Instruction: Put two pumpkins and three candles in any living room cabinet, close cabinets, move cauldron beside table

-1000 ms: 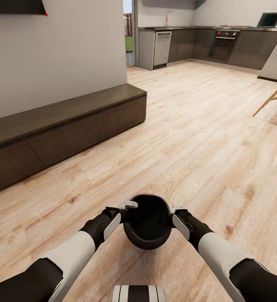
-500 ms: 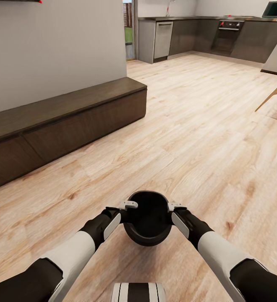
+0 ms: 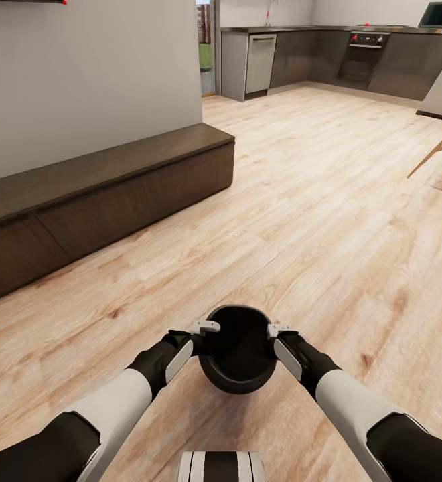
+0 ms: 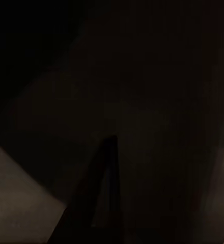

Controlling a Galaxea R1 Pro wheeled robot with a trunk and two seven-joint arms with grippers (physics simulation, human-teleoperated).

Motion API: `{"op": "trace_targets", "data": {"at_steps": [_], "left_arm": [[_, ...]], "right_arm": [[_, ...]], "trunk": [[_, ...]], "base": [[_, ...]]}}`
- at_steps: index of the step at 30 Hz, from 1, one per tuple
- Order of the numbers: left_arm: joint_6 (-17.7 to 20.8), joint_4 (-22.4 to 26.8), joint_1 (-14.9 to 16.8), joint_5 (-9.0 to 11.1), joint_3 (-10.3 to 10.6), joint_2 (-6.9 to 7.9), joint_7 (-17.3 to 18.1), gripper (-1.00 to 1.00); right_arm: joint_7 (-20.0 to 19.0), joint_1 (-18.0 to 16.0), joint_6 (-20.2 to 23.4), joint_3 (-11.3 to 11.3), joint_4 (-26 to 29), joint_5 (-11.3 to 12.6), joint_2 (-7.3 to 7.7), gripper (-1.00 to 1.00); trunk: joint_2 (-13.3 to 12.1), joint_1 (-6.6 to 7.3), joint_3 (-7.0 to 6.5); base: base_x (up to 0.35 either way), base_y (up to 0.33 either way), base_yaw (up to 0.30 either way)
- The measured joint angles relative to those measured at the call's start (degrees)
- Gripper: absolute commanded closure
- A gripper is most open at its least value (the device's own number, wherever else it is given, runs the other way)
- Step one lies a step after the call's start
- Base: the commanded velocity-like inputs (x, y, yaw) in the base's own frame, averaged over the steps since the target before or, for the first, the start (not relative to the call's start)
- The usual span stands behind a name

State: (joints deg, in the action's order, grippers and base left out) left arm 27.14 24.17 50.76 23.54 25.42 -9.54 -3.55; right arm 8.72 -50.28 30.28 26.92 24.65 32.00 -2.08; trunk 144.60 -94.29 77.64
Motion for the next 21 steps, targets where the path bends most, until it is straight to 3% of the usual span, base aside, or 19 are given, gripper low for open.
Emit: {"op": "trace_targets", "data": {"at_steps": [12,13,21], "left_arm": [[0.0,0.0,0.0,0.0,-0.1,0.0,0.0,-1.0],[0.0,0.0,0.0,0.0,-0.1,0.0,0.0,1.0],[-0.1,0.0,0.0,0.4,-0.2,0.06,0.0,1.0]], "right_arm": [[0.0,0.0,0.0,0.0,0.0,0.0,0.0,1.0],[0.0,0.0,0.0,0.0,0.0,-0.1,0.0,1.0],[0.0,0.0,0.0,0.0,0.0,-0.1,-0.01,1.0]], "trunk": [[0.0,0.0,0.0],[0.0,0.0,0.0],[0.0,0.0,0.0]], "base": [[0.0,0.0,0.0],[0.0,0.0,0.0],[0.0,0.0,0.0]]}}
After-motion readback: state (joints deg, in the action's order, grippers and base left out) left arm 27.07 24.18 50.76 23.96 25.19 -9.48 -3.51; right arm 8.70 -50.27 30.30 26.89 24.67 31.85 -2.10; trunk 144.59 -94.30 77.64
